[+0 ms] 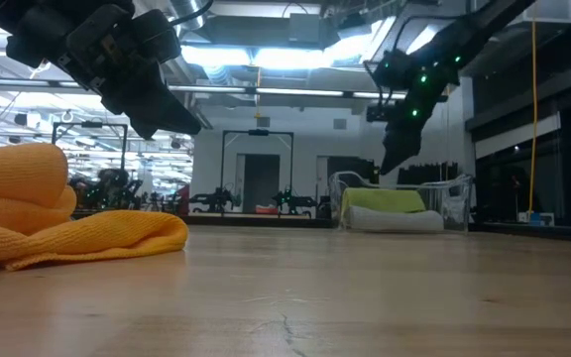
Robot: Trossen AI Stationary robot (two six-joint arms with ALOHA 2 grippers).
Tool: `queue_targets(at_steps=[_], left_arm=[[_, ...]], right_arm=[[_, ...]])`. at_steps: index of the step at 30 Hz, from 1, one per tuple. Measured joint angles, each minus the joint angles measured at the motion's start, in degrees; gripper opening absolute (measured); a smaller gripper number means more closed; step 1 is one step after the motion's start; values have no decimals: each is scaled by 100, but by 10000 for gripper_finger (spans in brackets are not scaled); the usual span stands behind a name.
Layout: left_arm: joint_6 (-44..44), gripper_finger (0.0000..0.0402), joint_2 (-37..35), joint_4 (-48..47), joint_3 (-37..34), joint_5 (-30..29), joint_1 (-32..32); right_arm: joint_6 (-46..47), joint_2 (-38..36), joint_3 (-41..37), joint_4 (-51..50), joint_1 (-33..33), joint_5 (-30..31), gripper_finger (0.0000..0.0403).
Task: Fold microfiber towels
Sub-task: Put the folded green microfiber into the transparent bin
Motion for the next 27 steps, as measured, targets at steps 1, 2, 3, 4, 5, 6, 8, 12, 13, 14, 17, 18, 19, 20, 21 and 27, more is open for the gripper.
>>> queue_targets(at_steps=[1, 2, 3, 4, 5, 6, 8, 12, 13, 14, 17, 18, 19, 20, 21, 27], left_arm=[[0, 9, 0, 0, 0, 0, 0], [-1, 9, 0, 0, 0, 1, 0], [0, 9, 0, 0, 0, 1, 1], [-1, 9, 0, 1, 0, 0, 1], [0, 9, 0, 0, 0, 0, 0], [0, 9, 0, 0, 0, 0, 0], [0, 9, 0, 0, 0, 0, 1], [0, 9, 0, 0, 0, 0, 0], [0, 9, 0, 0, 0, 0, 2], [0, 9, 0, 0, 2, 0, 0], [0, 9, 0, 0, 0, 0, 0], [-1, 9, 0, 1, 0, 0, 0], [0, 9, 0, 1, 1, 0, 0], [0, 9, 0, 2, 0, 0, 2], [0, 9, 0, 0, 0, 0, 0], [0, 9, 0, 0, 0, 0, 1]], right_arm=[[-38, 118, 55, -44, -30, -40, 243], [-49, 242, 128, -87, -45, -48, 243], [-58, 358, 215, -158, -54, -49, 243], [-88, 459, 313, -265, -54, -46, 243], [-156, 552, 428, -380, -54, -46, 243], [-196, 642, 544, -508, -54, -46, 243], [-349, 793, 761, -775, -53, -78, 243], [-624, 1013, 1072, -1081, -76, -186, 243], [-750, 1050, 1116, -1099, -96, -188, 243], [-818, 1093, 1154, -1105, -131, -197, 243], [-1059, 1230, 1202, -1190, -254, -420, 243], [-1121, 1268, 1202, -1194, -295, -505, 243], [-1197, 1309, 1198, -1168, -326, -547, 243], [-1228, 1351, 1190, -1146, -357, -559, 243], [-1243, 1399, 1188, -1146, -383, -566, 243], [-1533, 1523, 1184, -1038, -406, -570, 243]])
